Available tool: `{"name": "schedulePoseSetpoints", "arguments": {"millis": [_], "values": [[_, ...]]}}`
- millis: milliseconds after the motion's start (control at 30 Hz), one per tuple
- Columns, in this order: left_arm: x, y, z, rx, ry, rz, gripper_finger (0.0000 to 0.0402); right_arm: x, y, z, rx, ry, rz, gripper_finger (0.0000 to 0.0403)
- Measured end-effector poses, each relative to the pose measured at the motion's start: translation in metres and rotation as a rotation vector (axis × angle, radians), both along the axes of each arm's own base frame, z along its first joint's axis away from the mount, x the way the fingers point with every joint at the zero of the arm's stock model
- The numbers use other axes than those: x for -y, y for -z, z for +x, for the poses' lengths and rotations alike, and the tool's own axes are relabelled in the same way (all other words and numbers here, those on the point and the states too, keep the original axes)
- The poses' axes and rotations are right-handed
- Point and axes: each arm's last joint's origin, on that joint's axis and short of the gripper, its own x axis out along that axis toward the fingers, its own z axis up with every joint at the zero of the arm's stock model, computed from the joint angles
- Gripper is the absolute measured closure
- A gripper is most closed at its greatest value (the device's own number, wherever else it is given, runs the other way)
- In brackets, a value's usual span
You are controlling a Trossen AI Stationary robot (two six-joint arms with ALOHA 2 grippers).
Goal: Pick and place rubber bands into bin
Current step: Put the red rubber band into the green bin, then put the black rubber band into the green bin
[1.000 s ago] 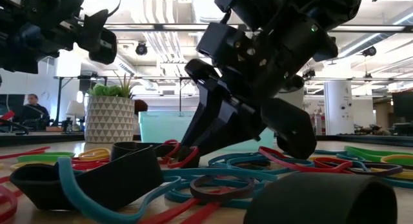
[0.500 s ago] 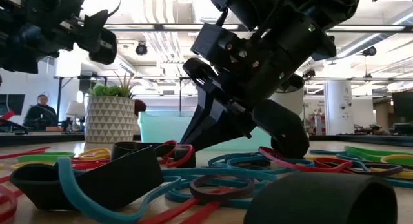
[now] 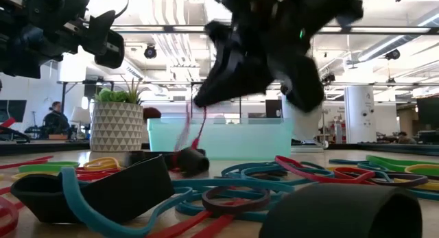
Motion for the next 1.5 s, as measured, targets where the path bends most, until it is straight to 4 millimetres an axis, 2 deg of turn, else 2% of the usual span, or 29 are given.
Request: {"name": "schedulePoseSetpoints", "arguments": {"millis": [233,467,867,1100,1267,1500], "values": [[0.0,0.0,0.0,-0.004,-0.003,-0.001,0.0248,0.007,-0.043,-0.014,0.075,0.062,-0.031,0.0394],[-0.001,0.001,0.001,-0.004,-0.025,-0.005,0.0248,0.034,-0.062,-0.02,0.09,0.204,-0.139,0.0394],[-0.001,0.001,0.001,-0.005,-0.026,-0.005,0.0248,0.113,-0.06,-0.014,0.04,0.44,-0.136,0.0394],[-0.001,0.001,0.001,-0.005,-0.026,-0.005,0.0248,0.152,-0.058,-0.018,0.032,0.597,-0.027,0.0394],[-0.001,0.001,0.001,-0.005,-0.026,-0.005,0.0248,0.166,-0.052,-0.023,-0.036,0.576,0.112,0.0386],[-0.001,0.001,0.001,-0.001,-0.028,0.003,0.0248,0.168,-0.048,-0.024,-0.05,0.561,0.175,0.0349]]}}
